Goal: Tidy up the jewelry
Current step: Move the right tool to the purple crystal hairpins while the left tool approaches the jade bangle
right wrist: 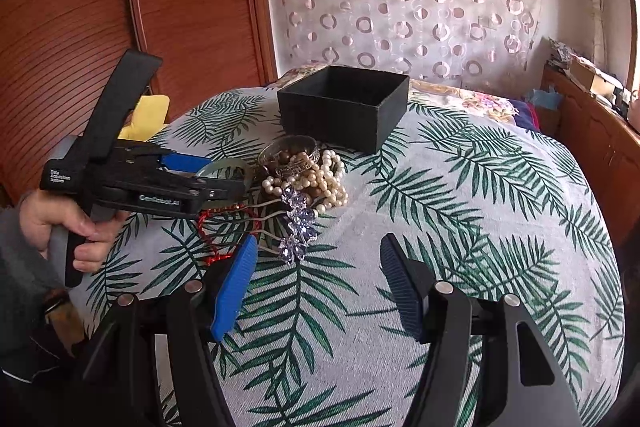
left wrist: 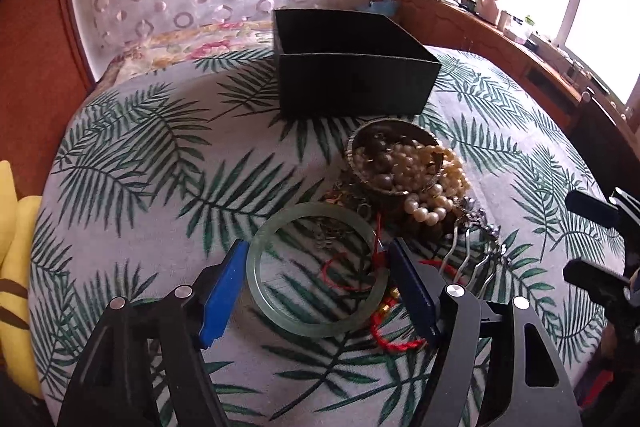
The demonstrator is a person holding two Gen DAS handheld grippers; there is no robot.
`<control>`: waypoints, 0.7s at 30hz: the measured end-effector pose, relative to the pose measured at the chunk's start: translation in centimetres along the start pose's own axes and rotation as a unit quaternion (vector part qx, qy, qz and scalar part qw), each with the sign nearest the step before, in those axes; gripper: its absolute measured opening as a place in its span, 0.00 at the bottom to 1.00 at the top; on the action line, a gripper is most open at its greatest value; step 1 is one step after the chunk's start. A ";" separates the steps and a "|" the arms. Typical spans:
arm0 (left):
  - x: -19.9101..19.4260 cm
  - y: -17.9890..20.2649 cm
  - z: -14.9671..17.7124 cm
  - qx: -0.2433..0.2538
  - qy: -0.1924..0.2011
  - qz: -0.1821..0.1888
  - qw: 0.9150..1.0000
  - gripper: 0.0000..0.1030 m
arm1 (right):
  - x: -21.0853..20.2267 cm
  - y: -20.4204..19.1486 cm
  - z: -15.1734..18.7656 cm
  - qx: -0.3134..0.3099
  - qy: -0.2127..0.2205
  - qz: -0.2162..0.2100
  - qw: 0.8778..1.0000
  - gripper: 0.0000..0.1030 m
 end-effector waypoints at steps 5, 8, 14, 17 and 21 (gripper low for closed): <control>-1.3 -1.6 0.8 -0.016 0.013 -0.002 1.000 0.67 | 1.5 -0.3 -0.2 -0.012 -0.017 -0.011 1.000 0.64; -1.5 -1.8 1.0 -0.011 0.014 -0.010 1.000 0.67 | 2.8 -0.6 -0.1 -0.015 -0.035 -0.022 0.999 0.48; -2.1 -2.0 1.6 -0.012 0.019 -0.010 1.000 0.67 | 5.0 -0.9 -0.7 -0.014 -0.064 -0.031 0.997 0.33; -2.0 -2.2 1.8 -0.010 0.018 -0.015 1.000 0.67 | 5.9 -0.9 -0.9 -0.012 -0.078 -0.032 0.996 0.31; -1.7 -2.3 2.2 -0.011 0.013 -0.017 1.000 0.67 | 6.7 -1.0 -0.9 -0.011 -0.096 -0.031 0.995 0.31</control>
Point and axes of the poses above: each gripper's, at about its wrist camera, not at the fingertips, and x roughly the way its jaws point, y to its right, z to its underside, the point moved 10 cm from there along x, roughly the way its jaws point, and after that the axes turned 2 degrees about x, right-handed, at the moved point
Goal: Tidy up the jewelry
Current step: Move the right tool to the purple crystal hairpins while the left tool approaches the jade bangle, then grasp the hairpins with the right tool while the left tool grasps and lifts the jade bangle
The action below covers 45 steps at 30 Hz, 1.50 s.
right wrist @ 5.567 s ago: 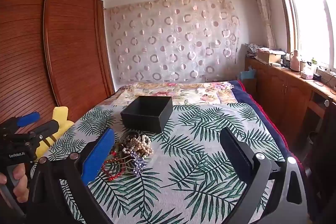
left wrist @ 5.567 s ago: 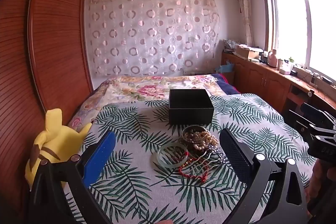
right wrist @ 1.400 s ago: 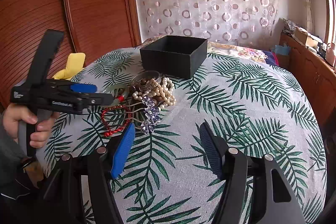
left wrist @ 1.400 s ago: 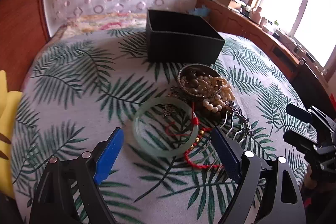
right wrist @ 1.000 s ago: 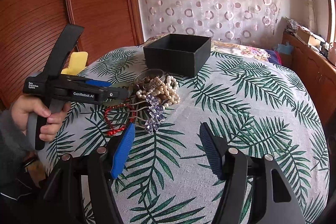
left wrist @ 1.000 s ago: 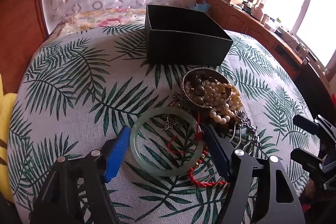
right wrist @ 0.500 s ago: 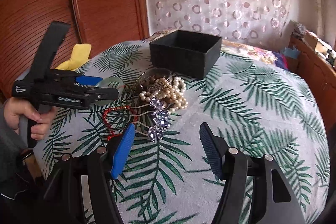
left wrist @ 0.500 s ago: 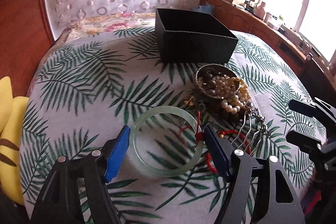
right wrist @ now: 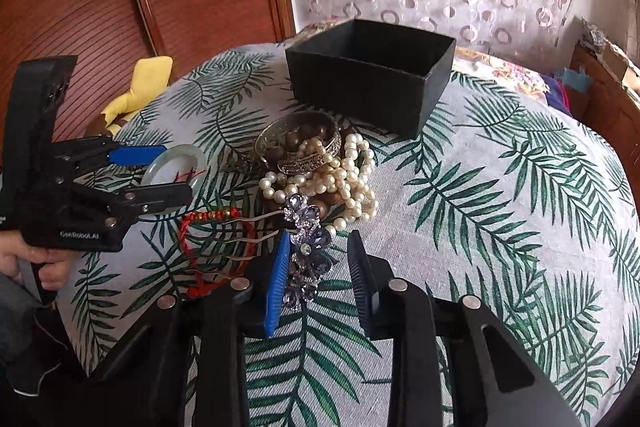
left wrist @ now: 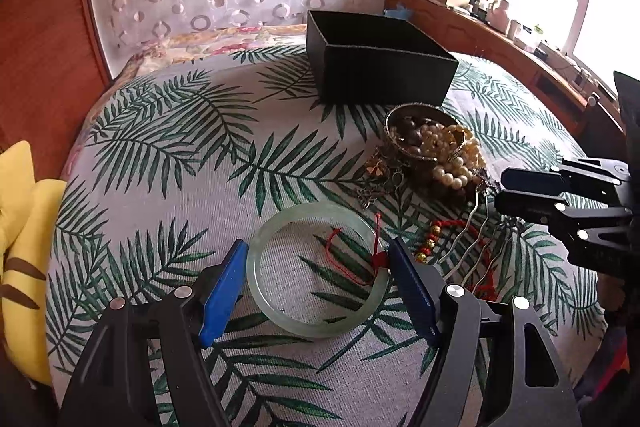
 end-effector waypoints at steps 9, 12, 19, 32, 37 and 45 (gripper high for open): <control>0.1 0.2 0.4 0.025 -0.002 -0.016 1.000 0.67 | 0.0 -0.1 0.2 -0.023 -0.015 0.003 1.000 0.22; -0.1 0.5 0.4 0.027 0.002 -0.008 1.000 0.67 | -0.5 0.2 0.6 -0.026 -0.013 -0.001 1.000 0.21; -1.7 1.3 -0.8 0.027 0.030 -0.002 0.999 0.67 | -3.5 1.2 0.6 -0.023 0.017 0.002 1.000 0.21; -1.5 3.3 -7.4 0.046 0.063 0.006 0.997 0.67 | -6.4 6.5 -3.3 -0.012 0.068 0.052 0.996 0.21; -1.1 3.6 -11.1 0.045 0.078 0.009 0.996 0.67 | -6.9 8.6 -4.3 0.001 0.077 0.065 0.995 0.21; 1.5 4.1 -15.9 0.041 0.079 0.006 0.996 0.67 | -6.7 10.1 -5.8 0.001 0.088 0.076 0.993 0.21</control>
Point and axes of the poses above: each gripper's, at about its wrist camera, not at the fingertips, and x roughly the way its jaws point, y to its right, z to its underside, the point moved 10 cm from there along x, roughly the way its jaws point, and after that the axes turned 2 degrees about x, right-handed, at the moved point
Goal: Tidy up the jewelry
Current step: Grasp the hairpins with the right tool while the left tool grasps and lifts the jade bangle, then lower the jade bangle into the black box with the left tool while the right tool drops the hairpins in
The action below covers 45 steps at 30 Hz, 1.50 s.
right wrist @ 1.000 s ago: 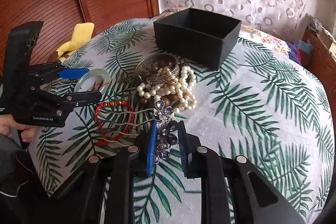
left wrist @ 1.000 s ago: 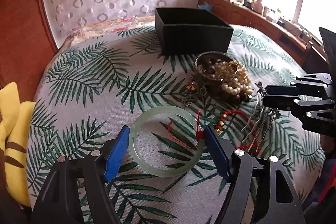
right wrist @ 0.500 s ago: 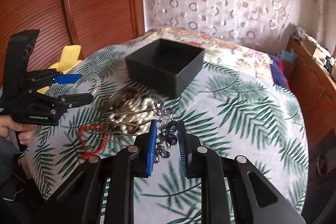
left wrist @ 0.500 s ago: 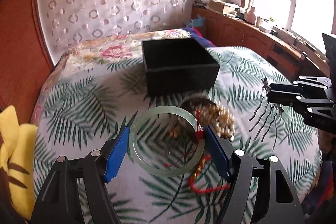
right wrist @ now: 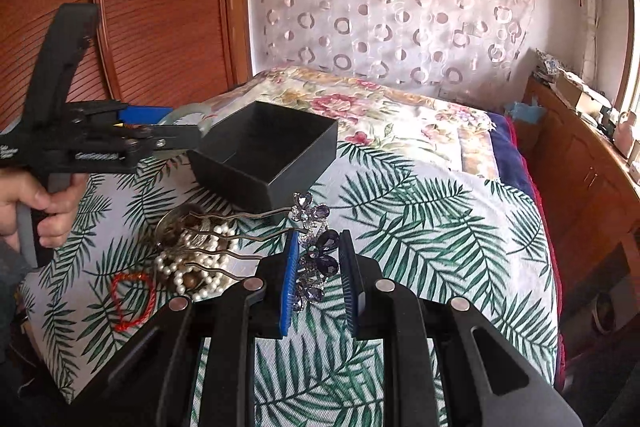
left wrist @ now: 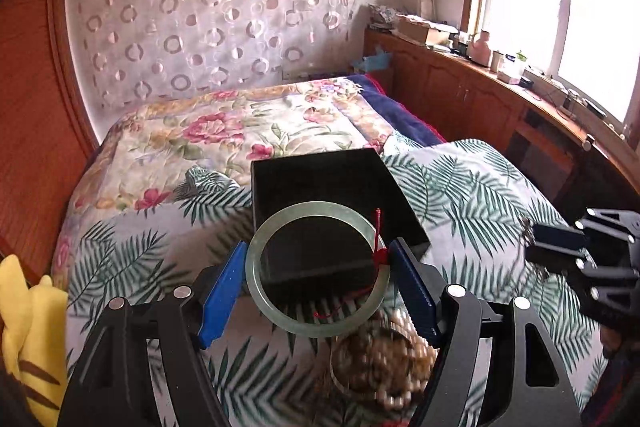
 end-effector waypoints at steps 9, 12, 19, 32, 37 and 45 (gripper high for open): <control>4.6 -0.4 -1.0 -0.018 -0.027 0.009 0.999 0.67 | 1.7 1.3 -1.5 0.001 -0.002 0.012 1.000 0.21; 5.3 -0.6 -1.0 -0.025 -0.034 0.012 0.999 0.67 | 2.6 1.7 -2.1 -0.004 -0.007 0.018 1.000 0.21; 4.1 -1.2 -1.7 -0.034 -0.013 0.015 0.999 0.71 | 4.6 1.7 -3.6 -0.016 -0.014 0.025 0.999 0.21; -0.7 -5.8 -0.7 -0.052 0.036 -0.026 0.998 0.90 | 9.3 -1.1 -8.8 0.000 -0.011 -0.001 1.000 0.22; -2.2 -7.2 1.5 -0.051 0.037 -0.038 0.997 0.91 | 11.8 -3.1 -9.9 -0.019 -0.028 -0.001 0.999 0.22; -3.8 -7.2 5.2 -0.054 0.029 -0.027 0.998 0.91 | 15.5 -4.7 -8.1 -0.050 -0.087 0.032 0.994 0.22</control>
Point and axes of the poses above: each gripper's, at about its wrist camera, not at the fingertips, and x roughly the way its jaws point, y to its right, z to its underside, the point moved 10 cm from there along x, roughly the way its jaws point, and after that the axes turned 2 degrees about x, right-handed, at the moved point
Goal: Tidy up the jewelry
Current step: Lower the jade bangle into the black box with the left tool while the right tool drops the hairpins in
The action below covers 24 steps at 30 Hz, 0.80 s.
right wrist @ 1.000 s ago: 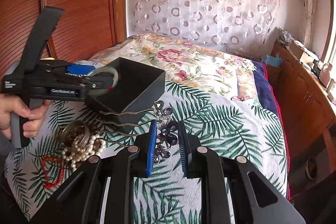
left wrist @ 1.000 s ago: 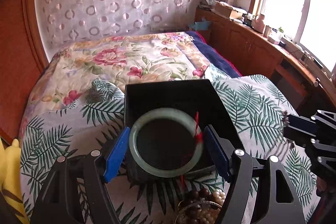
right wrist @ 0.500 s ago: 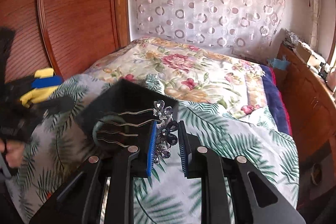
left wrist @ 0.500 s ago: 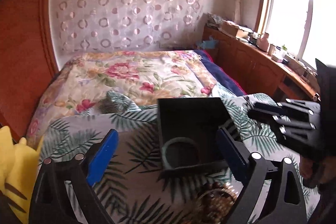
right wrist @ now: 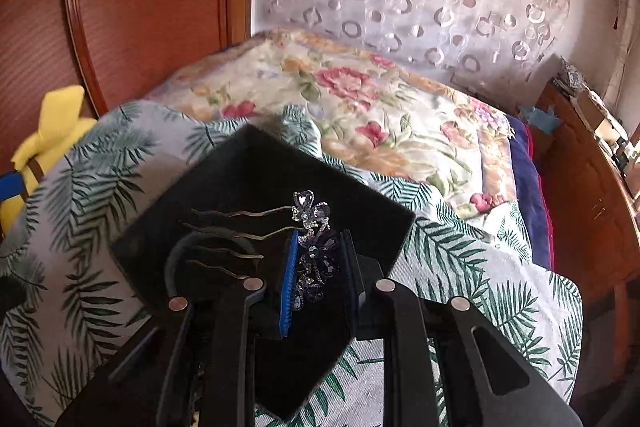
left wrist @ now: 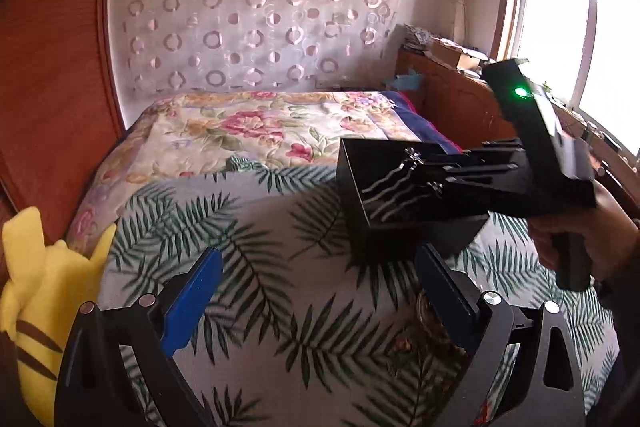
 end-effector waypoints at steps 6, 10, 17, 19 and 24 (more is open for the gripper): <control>0.1 0.7 1.3 0.010 -0.011 0.003 1.000 0.91 | 0.8 -0.2 0.8 -0.014 -0.013 0.008 1.000 0.23; 0.4 1.1 1.6 0.010 -0.017 0.006 1.000 0.91 | 0.4 -0.2 0.9 -0.015 -0.013 0.007 1.000 0.23; 0.8 2.3 2.3 0.017 -0.028 0.010 0.999 0.91 | -1.9 0.0 1.3 0.001 0.006 -0.018 1.000 0.23; 0.7 3.0 2.5 0.021 -0.029 0.016 0.999 0.91 | -3.4 0.2 1.7 0.010 0.021 -0.030 0.999 0.24; 0.6 4.5 3.0 0.031 -0.032 0.026 0.999 0.91 | -8.4 0.7 4.8 0.029 0.061 -0.050 0.996 0.37</control>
Point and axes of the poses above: each gripper's, at about its wrist camera, not at the fingertips, and x roughly the way its jaws point, y to its right, z to its underside, the point moved 10 cm from there along x, roughly the way its jaws point, and after that the axes turned 2 degrees about x, right-handed, at the moved point
